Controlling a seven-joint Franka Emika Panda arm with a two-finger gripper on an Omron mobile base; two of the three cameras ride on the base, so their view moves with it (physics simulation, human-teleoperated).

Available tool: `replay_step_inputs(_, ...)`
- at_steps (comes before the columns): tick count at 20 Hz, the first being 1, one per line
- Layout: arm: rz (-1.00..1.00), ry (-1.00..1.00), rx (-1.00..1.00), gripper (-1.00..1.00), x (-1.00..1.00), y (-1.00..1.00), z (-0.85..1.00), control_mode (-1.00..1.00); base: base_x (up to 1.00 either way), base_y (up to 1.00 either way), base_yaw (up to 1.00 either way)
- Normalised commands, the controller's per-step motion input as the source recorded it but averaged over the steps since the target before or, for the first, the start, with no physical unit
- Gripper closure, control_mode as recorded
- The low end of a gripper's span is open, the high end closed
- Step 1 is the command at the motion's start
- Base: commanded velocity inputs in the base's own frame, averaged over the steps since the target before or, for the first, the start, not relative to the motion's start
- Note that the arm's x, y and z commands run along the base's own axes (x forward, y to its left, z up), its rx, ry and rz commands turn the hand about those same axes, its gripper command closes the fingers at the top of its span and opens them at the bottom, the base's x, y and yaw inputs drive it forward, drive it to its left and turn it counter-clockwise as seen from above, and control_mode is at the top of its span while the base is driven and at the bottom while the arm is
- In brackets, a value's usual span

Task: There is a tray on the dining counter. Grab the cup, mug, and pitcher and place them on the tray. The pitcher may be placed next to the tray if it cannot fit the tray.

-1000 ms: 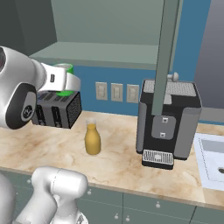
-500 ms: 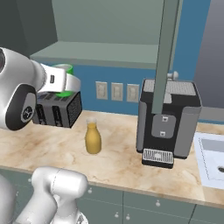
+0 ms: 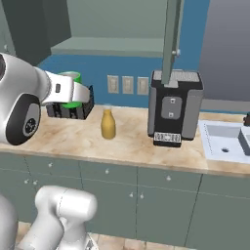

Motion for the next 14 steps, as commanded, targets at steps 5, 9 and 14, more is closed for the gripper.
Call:
replay_step_inputs(5,0.0,0.0,0.0,1.0,0.0,0.0,0.0,1.0,-0.71,-0.4,-0.36)
replay_step_inputs(9,0.0,0.0,0.0,1.0,0.0,0.0,0.0,1.0,-0.46,-0.4,-0.48)
replay_step_inputs(14,0.0,0.0,0.0,1.0,0.0,0.0,0.0,1.0,-0.05,-0.15,-0.67)
